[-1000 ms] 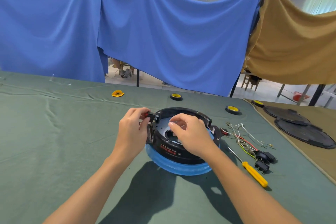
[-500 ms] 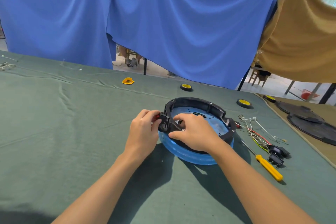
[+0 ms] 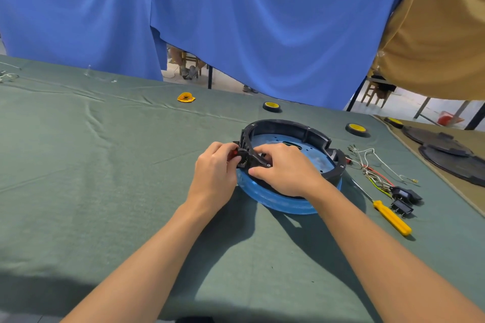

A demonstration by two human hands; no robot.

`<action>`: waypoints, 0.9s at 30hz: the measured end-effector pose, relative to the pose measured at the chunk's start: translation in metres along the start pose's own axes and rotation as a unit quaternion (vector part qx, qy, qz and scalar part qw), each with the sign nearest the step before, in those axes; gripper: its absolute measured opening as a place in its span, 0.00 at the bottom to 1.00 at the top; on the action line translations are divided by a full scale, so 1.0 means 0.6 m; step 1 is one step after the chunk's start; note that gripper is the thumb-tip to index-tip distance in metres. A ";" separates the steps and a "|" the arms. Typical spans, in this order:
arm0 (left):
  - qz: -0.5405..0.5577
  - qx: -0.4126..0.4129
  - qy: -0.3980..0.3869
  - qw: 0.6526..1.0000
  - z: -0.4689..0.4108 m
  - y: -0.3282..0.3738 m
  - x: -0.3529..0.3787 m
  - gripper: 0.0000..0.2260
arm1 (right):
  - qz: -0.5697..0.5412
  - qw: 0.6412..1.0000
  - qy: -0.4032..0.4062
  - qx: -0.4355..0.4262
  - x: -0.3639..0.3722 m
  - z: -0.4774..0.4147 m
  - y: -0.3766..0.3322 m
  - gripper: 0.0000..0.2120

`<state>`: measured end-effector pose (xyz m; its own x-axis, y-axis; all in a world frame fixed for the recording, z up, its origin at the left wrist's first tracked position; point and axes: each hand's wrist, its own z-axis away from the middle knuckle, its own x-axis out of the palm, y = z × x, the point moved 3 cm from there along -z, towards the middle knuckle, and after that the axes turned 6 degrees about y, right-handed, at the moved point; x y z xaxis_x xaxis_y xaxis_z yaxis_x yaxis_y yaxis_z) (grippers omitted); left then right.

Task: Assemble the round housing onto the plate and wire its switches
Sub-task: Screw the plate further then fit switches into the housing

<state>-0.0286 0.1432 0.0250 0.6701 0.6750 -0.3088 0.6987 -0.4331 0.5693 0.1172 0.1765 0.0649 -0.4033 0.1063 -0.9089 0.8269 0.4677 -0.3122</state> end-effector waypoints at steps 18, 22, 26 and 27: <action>-0.067 0.044 -0.008 0.997 0.003 0.018 -0.005 0.04 | -0.029 0.999 -0.020 -0.007 -0.006 0.002 -0.005 0.04; -0.082 0.031 0.001 0.996 0.007 0.025 -0.002 0.04 | -0.029 0.999 -0.020 -0.006 -0.005 0.001 -0.005 0.03; -0.111 0.016 0.002 0.994 0.011 0.029 0.005 0.07 | -0.030 0.999 -0.019 -0.006 -0.004 0.001 -0.006 0.04; -0.118 0.007 0.000 0.993 0.012 0.030 0.007 0.09 | -0.033 0.999 -0.020 -0.007 -0.005 0.000 -0.006 0.04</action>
<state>-0.0111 0.1337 0.0284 0.4873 0.7589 -0.4319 0.8397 -0.2716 0.4702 0.1157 0.1744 0.0685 -0.4397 0.0396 -0.8973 0.7938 0.4846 -0.3676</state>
